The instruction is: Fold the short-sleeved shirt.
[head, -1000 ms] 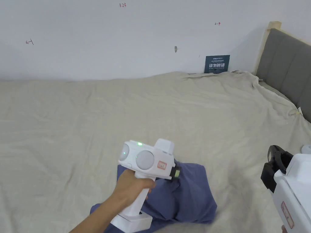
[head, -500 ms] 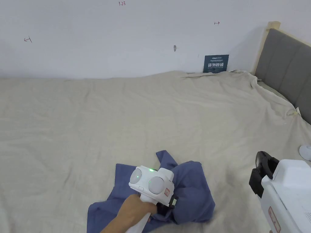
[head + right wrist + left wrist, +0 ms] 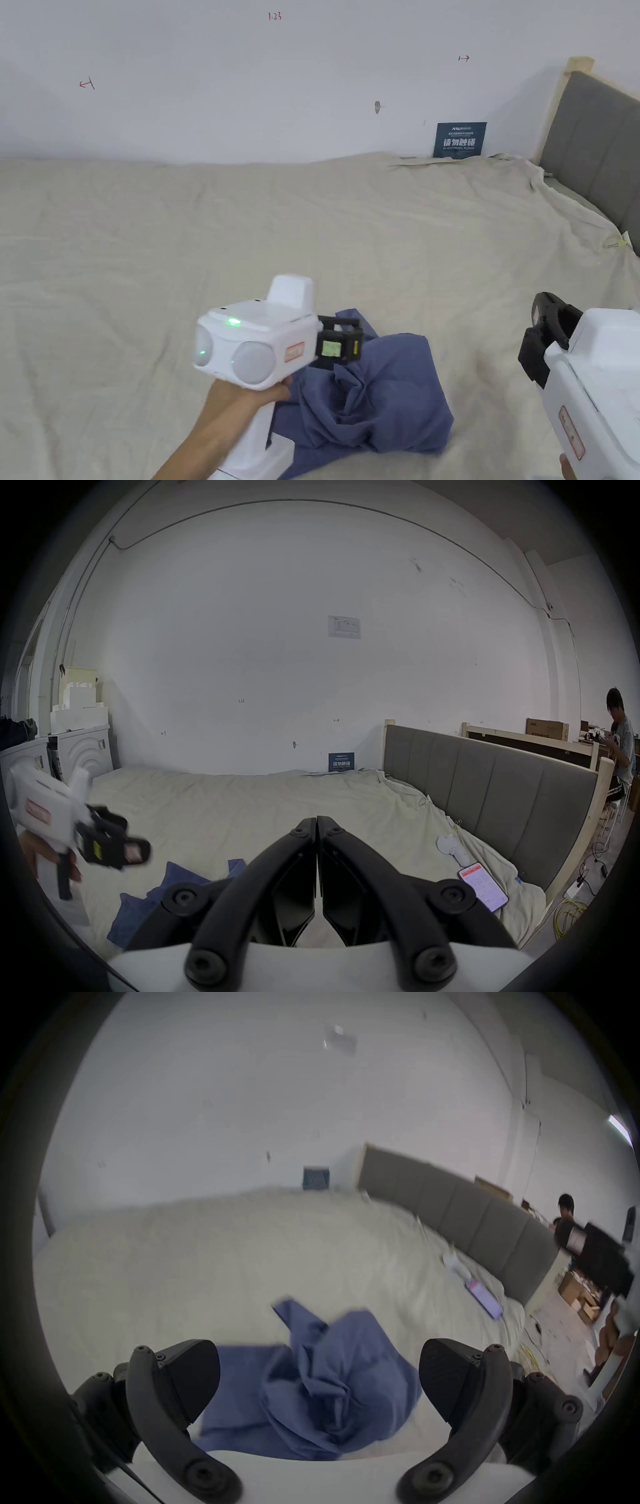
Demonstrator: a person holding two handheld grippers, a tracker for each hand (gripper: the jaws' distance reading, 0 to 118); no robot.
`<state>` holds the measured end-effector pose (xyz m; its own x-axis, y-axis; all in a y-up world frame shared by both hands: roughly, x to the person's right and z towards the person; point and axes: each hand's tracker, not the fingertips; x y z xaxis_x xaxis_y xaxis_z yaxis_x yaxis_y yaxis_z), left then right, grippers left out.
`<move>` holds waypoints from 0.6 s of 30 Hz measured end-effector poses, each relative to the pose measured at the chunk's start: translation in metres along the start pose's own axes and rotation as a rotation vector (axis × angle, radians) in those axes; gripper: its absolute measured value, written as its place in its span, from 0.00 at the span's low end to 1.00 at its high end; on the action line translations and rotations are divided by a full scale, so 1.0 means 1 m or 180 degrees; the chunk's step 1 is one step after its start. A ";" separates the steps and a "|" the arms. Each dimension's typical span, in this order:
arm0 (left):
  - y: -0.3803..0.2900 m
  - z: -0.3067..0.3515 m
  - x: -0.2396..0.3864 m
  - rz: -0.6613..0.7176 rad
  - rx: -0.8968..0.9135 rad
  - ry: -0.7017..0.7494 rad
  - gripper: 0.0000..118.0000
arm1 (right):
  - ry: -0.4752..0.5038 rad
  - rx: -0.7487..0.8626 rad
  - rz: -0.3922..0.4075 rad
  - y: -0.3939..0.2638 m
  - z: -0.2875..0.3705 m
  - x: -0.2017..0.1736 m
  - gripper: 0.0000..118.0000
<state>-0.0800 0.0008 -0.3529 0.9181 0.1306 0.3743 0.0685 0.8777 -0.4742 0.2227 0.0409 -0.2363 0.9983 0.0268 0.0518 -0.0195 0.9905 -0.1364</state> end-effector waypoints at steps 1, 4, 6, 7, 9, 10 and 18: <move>0.003 0.015 -0.003 0.0007 0.0186 0.0116 1.00 | 0.0012 0.0016 0.0003 0.002 0.001 -0.002 0.00; 0.005 0.052 -0.015 0.0074 0.0746 0.0379 1.00 | 0.0039 0.0056 0.0028 0.005 0.002 -0.006 0.00; 0.003 0.071 -0.022 0.0070 0.0943 0.0589 0.99 | 0.0056 0.0070 0.0031 0.006 0.003 -0.008 0.00; 0.000 0.080 -0.025 0.0046 0.1054 0.0725 0.99 | 0.0062 0.0080 0.0032 0.007 0.003 -0.010 0.00; -0.009 0.094 -0.031 -0.0022 0.1318 0.1016 0.99 | 0.0078 0.0100 0.0024 0.008 0.005 -0.013 0.00; -0.014 0.098 -0.034 -0.0064 0.1443 0.1133 0.99 | 0.0088 0.0106 0.0021 0.008 0.005 -0.014 0.00; -0.045 0.113 -0.052 -0.0318 0.1432 0.1653 0.37 | 0.0129 0.0095 -0.0011 0.005 0.002 -0.019 0.00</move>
<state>-0.1752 0.0063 -0.2607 0.9914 -0.0999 -0.0841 0.0969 0.9945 -0.0389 0.2031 0.0457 -0.2362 0.9998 0.0184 0.0120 -0.0170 0.9941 -0.1068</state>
